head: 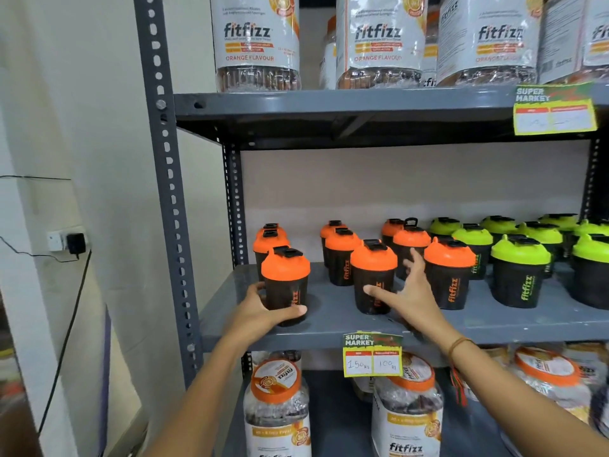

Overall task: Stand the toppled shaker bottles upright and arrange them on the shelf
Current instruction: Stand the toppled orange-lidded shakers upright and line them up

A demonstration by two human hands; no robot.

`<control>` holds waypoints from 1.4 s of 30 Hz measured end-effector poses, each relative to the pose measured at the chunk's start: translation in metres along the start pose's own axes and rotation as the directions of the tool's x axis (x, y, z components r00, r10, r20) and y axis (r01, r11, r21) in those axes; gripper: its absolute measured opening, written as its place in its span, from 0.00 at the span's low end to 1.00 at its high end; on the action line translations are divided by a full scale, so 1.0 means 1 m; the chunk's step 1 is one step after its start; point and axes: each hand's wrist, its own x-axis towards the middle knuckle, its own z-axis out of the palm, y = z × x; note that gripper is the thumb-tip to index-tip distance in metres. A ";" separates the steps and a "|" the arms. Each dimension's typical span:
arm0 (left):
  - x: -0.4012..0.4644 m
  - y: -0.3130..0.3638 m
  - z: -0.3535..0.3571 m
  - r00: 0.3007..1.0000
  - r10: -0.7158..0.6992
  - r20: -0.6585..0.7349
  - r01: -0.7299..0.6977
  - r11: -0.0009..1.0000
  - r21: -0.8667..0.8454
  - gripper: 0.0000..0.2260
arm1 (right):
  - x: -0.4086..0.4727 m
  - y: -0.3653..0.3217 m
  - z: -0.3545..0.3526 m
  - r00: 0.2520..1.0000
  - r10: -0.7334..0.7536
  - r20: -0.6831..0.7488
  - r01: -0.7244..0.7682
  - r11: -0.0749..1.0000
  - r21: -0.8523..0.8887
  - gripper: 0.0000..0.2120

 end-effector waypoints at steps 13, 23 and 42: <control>0.000 -0.003 -0.024 0.998 0.010 0.065 -0.003 0.994 -0.109 0.38 | 0.020 0.016 0.010 0.916 0.024 0.401 -0.156 0.941 0.300 0.32; 0.002 -0.006 -0.029 0.993 0.020 0.115 0.001 0.984 -0.180 0.34 | 0.012 0.006 0.013 0.921 -0.043 0.387 -0.057 0.969 0.241 0.37; 0.000 -0.006 -0.028 0.992 0.060 0.110 -0.039 0.983 -0.182 0.27 | 0.011 0.006 0.012 0.921 -0.054 0.386 -0.041 0.972 0.232 0.38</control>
